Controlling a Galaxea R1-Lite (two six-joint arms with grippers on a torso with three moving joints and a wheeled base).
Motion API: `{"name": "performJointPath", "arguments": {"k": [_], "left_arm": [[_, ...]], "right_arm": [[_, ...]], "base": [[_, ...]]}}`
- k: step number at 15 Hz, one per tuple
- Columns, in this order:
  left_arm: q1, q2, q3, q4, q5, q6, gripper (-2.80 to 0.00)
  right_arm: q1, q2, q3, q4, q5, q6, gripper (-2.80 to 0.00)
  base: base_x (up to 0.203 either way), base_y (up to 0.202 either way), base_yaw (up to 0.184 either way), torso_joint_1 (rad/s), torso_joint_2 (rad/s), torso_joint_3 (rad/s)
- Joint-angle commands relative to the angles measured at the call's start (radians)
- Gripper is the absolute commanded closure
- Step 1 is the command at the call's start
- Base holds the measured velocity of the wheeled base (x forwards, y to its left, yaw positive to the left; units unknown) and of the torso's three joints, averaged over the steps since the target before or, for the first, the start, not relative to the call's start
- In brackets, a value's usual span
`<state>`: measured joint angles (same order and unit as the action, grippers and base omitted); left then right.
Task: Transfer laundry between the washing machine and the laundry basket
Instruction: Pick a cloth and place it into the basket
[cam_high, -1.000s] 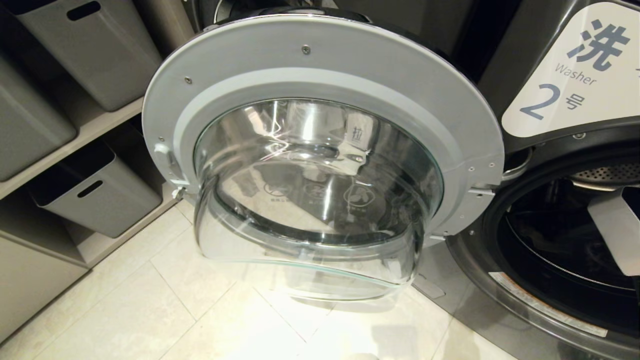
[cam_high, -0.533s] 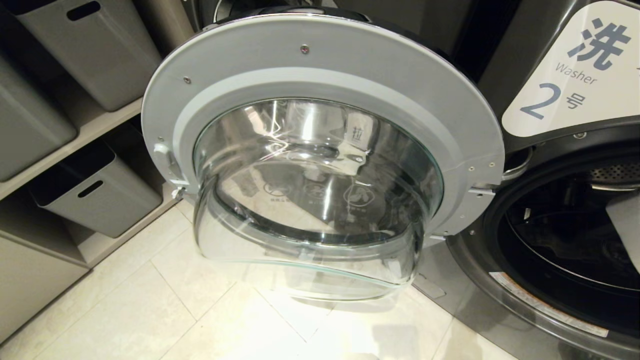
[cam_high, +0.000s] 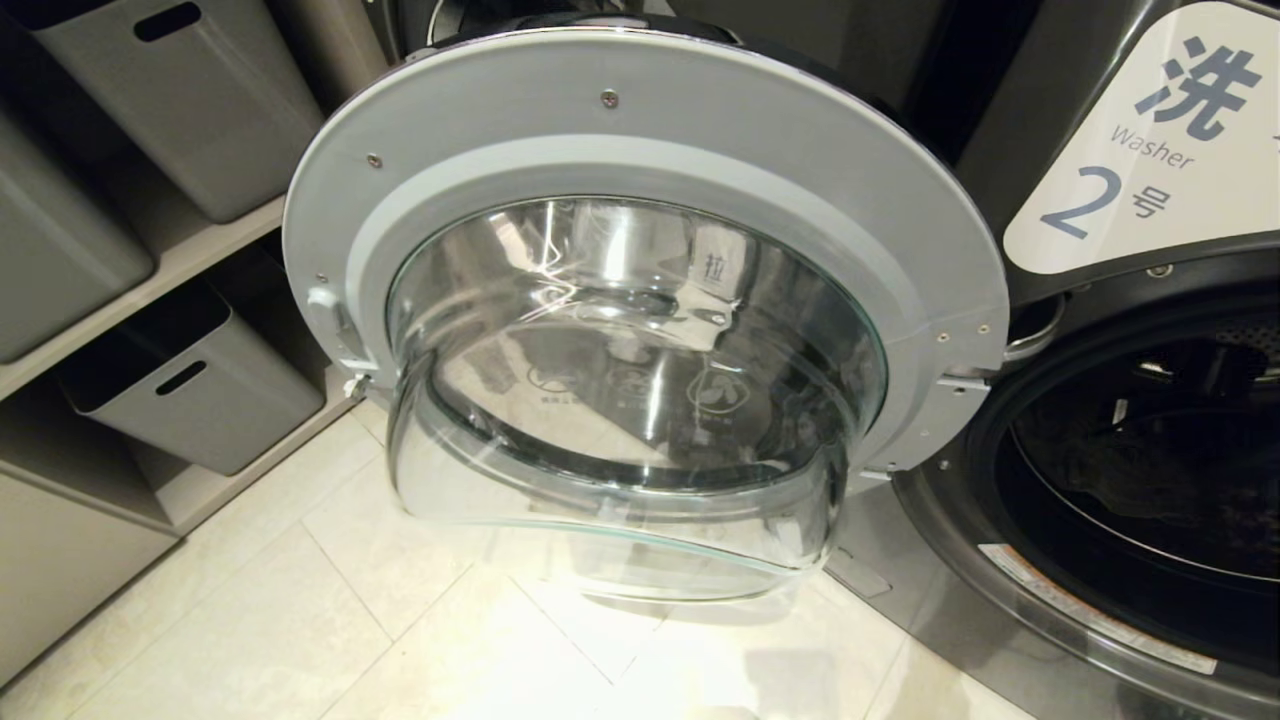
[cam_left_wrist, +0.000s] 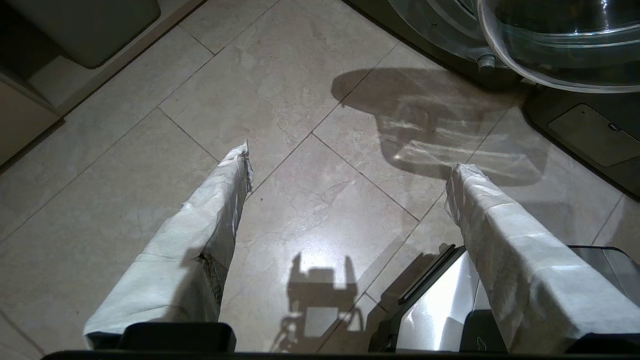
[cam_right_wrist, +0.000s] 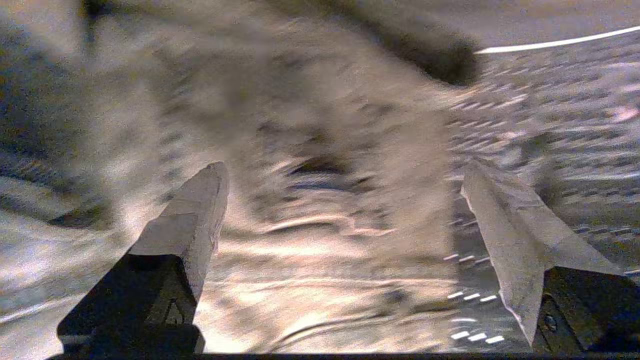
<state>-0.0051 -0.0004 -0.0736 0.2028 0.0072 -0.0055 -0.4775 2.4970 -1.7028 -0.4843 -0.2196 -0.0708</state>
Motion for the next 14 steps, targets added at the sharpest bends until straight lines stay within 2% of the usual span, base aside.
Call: {"name": "performJointPath", "arguments": {"k": [1, 6, 8, 10, 12, 14], "left_arm": [[0.001, -0.002, 0.0, 0.001, 0.0, -0.001, -2.8], [0.001, -0.003, 0.0, 0.001, 0.0, -0.001, -2.8], [0.001, -0.003, 0.0, 0.001, 0.0, -0.001, -2.8], [0.001, -0.002, 0.0, 0.001, 0.0, -0.001, -2.8], [0.001, -0.001, 0.0, 0.001, 0.0, -0.001, -2.8], [0.001, -0.001, 0.0, 0.001, 0.0, -0.001, -2.8]], "right_arm": [[-0.028, -0.012, -0.007, -0.004, 0.002, -0.01, -2.8], [-0.044, -0.006, 0.026, -0.062, 0.069, -0.026, -2.8], [-0.036, -0.022, 0.061, -0.066, 0.134, 0.011, -2.8], [-0.026, -0.08, 0.148, -0.021, 0.192, 0.062, -2.8], [-0.025, -0.138, 0.209, 0.067, 0.2, 0.076, -2.8], [-0.024, -0.159, 0.225, 0.076, 0.198, 0.066, -2.8]], "base": [[0.0, 0.0, 0.0, 0.0, 0.0, 0.0], [0.0, 0.0, 0.0, 0.0, 0.0, 0.0], [0.0, 0.0, 0.0, 0.0, 0.0, 0.0], [0.0, 0.0, 0.0, 0.0, 0.0, 0.0], [0.0, 0.0, 0.0, 0.0, 0.0, 0.0], [0.0, 0.0, 0.0, 0.0, 0.0, 0.0]]}}
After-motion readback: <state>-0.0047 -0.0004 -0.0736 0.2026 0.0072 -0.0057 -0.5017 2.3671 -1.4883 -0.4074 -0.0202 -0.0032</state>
